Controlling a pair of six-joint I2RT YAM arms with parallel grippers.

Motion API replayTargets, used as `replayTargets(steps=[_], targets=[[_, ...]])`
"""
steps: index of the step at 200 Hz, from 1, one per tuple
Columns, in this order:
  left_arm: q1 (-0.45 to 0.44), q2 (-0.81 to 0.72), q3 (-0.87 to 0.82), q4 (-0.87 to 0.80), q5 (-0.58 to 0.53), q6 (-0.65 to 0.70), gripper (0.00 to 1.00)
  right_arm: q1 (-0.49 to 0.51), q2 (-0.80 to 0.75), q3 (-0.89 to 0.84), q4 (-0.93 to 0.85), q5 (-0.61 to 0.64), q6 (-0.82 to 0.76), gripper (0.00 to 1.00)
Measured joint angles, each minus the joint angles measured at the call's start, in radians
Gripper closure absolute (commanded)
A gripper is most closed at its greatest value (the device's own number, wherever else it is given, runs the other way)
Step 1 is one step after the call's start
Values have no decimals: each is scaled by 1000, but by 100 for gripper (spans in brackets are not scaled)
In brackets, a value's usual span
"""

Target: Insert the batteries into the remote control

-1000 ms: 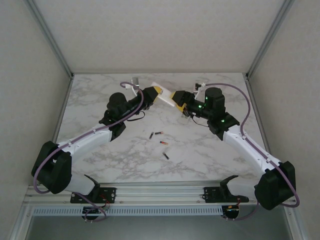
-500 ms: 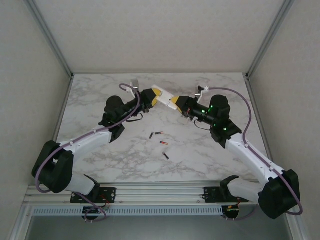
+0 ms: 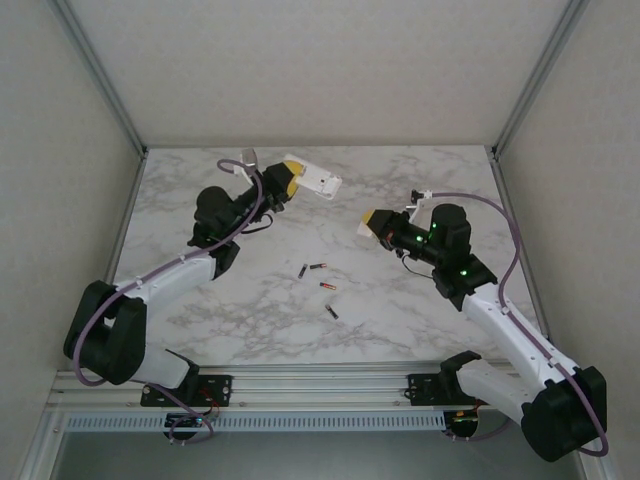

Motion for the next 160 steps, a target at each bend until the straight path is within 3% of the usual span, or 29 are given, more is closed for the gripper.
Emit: replayTargets(steps=[37, 69, 113, 139, 160], targets=[[-18, -74, 6, -187, -88, 145, 99, -71, 32, -19, -80, 95, -67, 98], [-122, -100, 35, -360, -186, 297, 99, -168, 229, -137, -60, 145, -129, 95], [-213, -16, 32, -452, -215, 376, 99, -180, 430, -270, 27, 155, -172, 92], [-220, 11, 8, -468, -236, 383, 99, -181, 413, -323, 108, 180, -154, 78], [-220, 8, -11, -486, -288, 388, 99, -178, 342, -356, 75, 240, -121, 54]])
